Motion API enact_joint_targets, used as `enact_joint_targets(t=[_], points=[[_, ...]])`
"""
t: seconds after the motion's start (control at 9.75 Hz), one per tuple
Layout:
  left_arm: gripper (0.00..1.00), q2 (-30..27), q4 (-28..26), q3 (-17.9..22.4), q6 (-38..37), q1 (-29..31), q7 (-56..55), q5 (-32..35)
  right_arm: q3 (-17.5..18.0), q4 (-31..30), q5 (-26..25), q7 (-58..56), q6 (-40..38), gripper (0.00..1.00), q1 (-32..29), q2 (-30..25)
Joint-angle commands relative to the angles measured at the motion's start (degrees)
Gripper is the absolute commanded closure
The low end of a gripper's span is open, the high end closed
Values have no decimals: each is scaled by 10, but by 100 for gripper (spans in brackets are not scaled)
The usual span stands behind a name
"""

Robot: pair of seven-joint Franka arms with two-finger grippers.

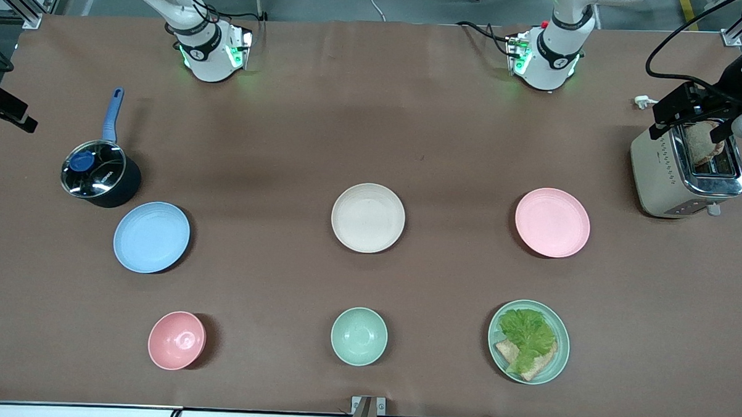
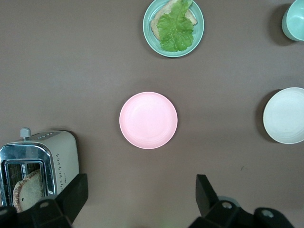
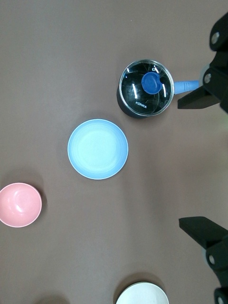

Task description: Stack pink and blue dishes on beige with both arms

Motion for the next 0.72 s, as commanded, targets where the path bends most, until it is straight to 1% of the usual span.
enact_joint_targets(t=[0.0, 0.31, 0.41, 0.51, 0.62], points=[[0, -7, -26, 1, 1, -4, -5, 6, 2, -3, 3, -7, -2, 0, -4, -4], [0, 5, -27, 7, 4, -1, -3, 3, 2, 3, 0, -10, 4, 0, -9, 7], [2, 16, -35, 25, 7, -1, -2, -10, 1, 3, 0, -9, 9, 0, -11, 24], [3, 22, -67, 50, 46, 1, 6, -27, -1, 3, 6, -9, 20, 0, -23, 36], [3, 24, -123, 64, 108, 1, 30, -36, -13, -3, 9, -19, 34, 0, -24, 45]])
